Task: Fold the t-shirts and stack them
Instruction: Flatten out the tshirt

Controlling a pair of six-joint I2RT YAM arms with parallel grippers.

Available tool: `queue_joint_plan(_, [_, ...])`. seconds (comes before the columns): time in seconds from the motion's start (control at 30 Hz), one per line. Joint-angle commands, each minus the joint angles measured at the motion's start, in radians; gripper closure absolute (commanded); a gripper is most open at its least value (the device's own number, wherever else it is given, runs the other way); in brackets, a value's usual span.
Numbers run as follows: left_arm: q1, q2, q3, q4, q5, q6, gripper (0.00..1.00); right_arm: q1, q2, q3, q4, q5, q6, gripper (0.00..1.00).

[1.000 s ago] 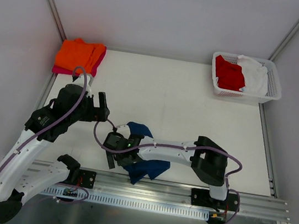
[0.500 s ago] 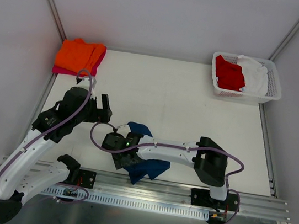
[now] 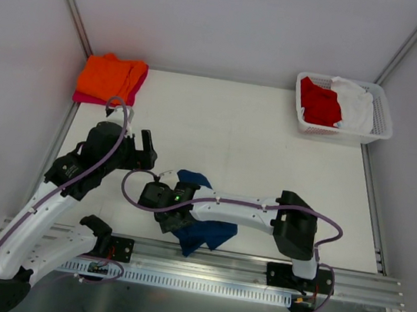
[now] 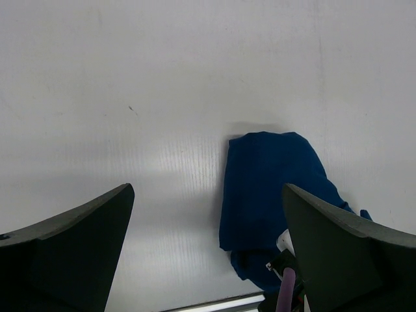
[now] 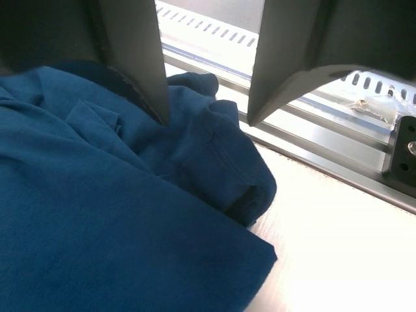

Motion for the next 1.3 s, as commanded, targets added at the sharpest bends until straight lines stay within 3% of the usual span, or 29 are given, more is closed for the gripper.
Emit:
queue_joint_plan(0.0, [-0.004,-0.015,-0.024,-0.038,-0.001,-0.002,0.01,-0.005,-0.019,0.076,0.012,0.023,0.008,0.45])
queue_joint_plan(0.17, [-0.004,-0.017,-0.025,-0.038,0.0,-0.001,0.01,-0.005,-0.016,0.078,0.005,0.018,0.011,0.46])
queue_joint_plan(0.27, [-0.004,-0.018,-0.025,-0.038,0.002,-0.001,0.01,-0.004,-0.017,0.069,0.006,0.02,0.012,0.57])
queue_joint_plan(0.3, [-0.004,-0.02,-0.025,-0.038,0.002,-0.001,0.01,-0.005,-0.016,0.067,0.006,0.02,0.012,0.66])
queue_joint_plan(0.73, [-0.004,-0.028,-0.028,-0.038,0.006,0.004,0.01,-0.004,-0.006,-0.016,0.057,-0.003,0.032,0.74])
queue_joint_plan(0.87, [-0.004,-0.031,-0.028,-0.036,0.008,0.005,0.01,-0.004,0.001,-0.046,0.075,-0.006,0.04,1.0])
queue_joint_plan(1.1, [-0.004,-0.037,-0.03,-0.038,0.014,0.007,0.01,-0.022,-0.028,-0.059,0.066,0.012,0.0,1.0])
queue_joint_plan(1.27, [-0.004,-0.052,-0.033,-0.036,0.02,0.004,0.01,-0.096,-0.13,0.117,-0.093,0.105,-0.13,0.99])
